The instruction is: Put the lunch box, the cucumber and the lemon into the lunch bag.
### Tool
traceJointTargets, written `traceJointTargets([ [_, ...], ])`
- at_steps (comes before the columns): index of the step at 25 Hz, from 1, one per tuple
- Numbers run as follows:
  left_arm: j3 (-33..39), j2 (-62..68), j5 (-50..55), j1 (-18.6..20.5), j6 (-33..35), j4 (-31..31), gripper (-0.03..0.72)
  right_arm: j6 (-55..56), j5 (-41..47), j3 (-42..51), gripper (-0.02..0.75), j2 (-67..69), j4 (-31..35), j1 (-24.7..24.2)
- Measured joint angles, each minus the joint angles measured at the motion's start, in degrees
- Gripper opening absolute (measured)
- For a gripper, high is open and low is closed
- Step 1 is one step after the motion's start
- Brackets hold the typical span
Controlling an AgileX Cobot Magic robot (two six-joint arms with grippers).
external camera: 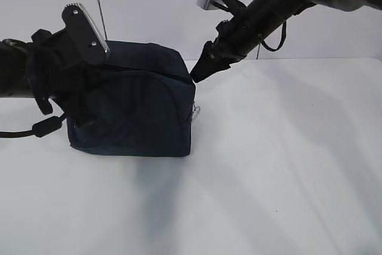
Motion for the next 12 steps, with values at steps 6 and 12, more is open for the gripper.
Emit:
traceJointTargets([
  [6, 0.00, 0.00, 0.10, 0.15, 0.12, -2.03, -0.004, -6.19, 0.24, -0.21, 0.450, 0.00, -13.40, 0.00],
  [12, 0.00, 0.00, 2.00, 0.14, 0.15, -10.16, -0.004, -7.23, 0.24, -0.21, 0.452, -0.53, -16.96, -0.11],
])
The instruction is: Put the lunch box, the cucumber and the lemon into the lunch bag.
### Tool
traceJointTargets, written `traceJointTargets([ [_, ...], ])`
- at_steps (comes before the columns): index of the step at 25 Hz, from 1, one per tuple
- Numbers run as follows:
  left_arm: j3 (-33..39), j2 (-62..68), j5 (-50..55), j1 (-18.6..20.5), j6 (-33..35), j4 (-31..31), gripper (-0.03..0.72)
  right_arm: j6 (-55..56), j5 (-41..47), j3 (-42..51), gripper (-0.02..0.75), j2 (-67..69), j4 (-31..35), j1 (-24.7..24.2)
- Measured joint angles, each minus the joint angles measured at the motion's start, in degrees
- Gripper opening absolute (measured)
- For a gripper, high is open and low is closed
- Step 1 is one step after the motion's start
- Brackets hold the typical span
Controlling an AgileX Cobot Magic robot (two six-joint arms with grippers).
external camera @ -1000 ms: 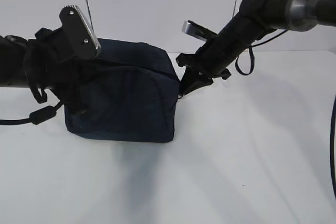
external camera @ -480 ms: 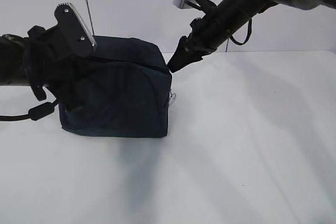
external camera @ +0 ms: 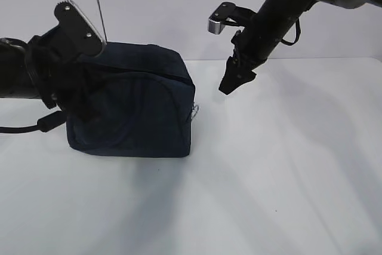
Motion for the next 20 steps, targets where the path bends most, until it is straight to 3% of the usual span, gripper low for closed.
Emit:
traceJointTargets([
  [9, 0.00, 0.00, 5.19, 0.14, 0.10, -2.97, -0.005, -2.80, 0.22, 1.41, 0.452, -6.47, 4.12, 0.32],
  [14, 0.00, 0.00, 7.46, 0.18, 0.10, -5.05, -0.005, -4.71, 0.22, 11.78, 0.452, -13.16, 5.02, 0.40],
  [20, 0.00, 0.00, 10.44, 0.26, 0.10, -6.82, -0.005, -19.93, 0.22, 26.81, 0.452, -21.76, 7.64, 0.40],
])
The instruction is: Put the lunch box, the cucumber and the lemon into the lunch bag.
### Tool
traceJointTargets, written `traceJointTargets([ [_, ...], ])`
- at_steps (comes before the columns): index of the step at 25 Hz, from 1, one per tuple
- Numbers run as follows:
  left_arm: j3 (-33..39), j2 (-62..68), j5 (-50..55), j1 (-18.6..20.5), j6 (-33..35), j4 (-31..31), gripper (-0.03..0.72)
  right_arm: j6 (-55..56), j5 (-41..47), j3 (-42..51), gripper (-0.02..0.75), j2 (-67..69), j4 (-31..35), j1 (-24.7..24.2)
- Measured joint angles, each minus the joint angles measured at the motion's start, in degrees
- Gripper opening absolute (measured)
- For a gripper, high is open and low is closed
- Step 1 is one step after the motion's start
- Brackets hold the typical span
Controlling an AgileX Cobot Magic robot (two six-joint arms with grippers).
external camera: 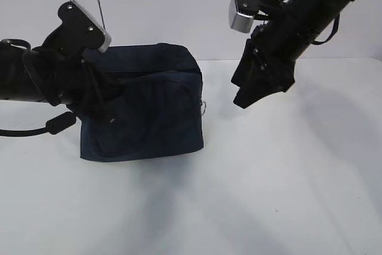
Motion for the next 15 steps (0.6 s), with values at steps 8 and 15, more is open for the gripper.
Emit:
traceJointTargets([
  [8, 0.00, 0.00, 1.40, 0.00, 0.00, -0.22, -0.005, -3.09, -9.93, 10.47, 0.452, -5.88, -4.31, 0.00],
  [15, 0.00, 0.00, 1.52, 0.00, 0.00, -0.22, -0.005, -3.22, -22.40, 20.82, 0.452, -15.42, -4.55, 0.00],
])
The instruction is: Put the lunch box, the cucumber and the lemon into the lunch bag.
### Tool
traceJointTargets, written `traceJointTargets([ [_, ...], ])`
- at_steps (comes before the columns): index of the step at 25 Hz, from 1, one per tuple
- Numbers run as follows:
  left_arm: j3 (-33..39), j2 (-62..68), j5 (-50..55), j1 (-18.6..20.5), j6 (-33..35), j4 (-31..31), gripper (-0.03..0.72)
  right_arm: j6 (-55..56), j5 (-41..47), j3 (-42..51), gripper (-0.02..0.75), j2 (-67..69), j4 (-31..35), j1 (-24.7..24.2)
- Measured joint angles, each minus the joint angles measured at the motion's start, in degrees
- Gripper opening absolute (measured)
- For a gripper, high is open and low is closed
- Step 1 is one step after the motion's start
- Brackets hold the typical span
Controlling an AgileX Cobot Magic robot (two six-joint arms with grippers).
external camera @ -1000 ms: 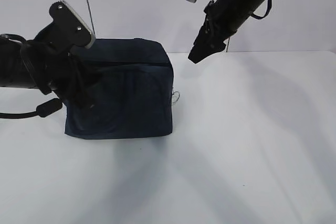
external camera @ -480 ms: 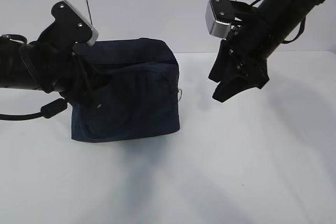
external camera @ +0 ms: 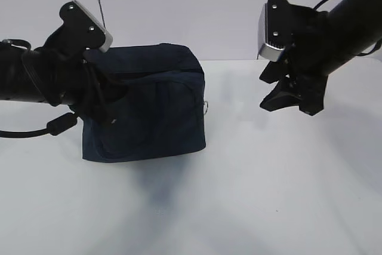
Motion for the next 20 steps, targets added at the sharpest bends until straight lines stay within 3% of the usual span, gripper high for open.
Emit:
traceJointTargets([
  [4, 0.00, 0.00, 0.10, 0.00, 0.00, 0.00, -0.005, -0.13, -5.59, 6.42, 0.452, -7.01, 0.94, 0.00],
  [7, 0.00, 0.00, 0.10, 0.00, 0.00, 0.00, -0.005, -0.13, -11.74, 12.12, 0.452, -12.79, 5.65, 0.00],
  [14, 0.00, 0.00, 0.22, 0.00, 0.00, 0.00, -0.005, -0.13, -34.55, 23.60, 0.452, -25.33, 32.69, 0.00],
  [20, 0.00, 0.00, 0.22, 0.00, 0.00, 0.00, -0.005, -0.13, -47.73, 26.20, 0.452, -33.97, 50.45, 0.00],
])
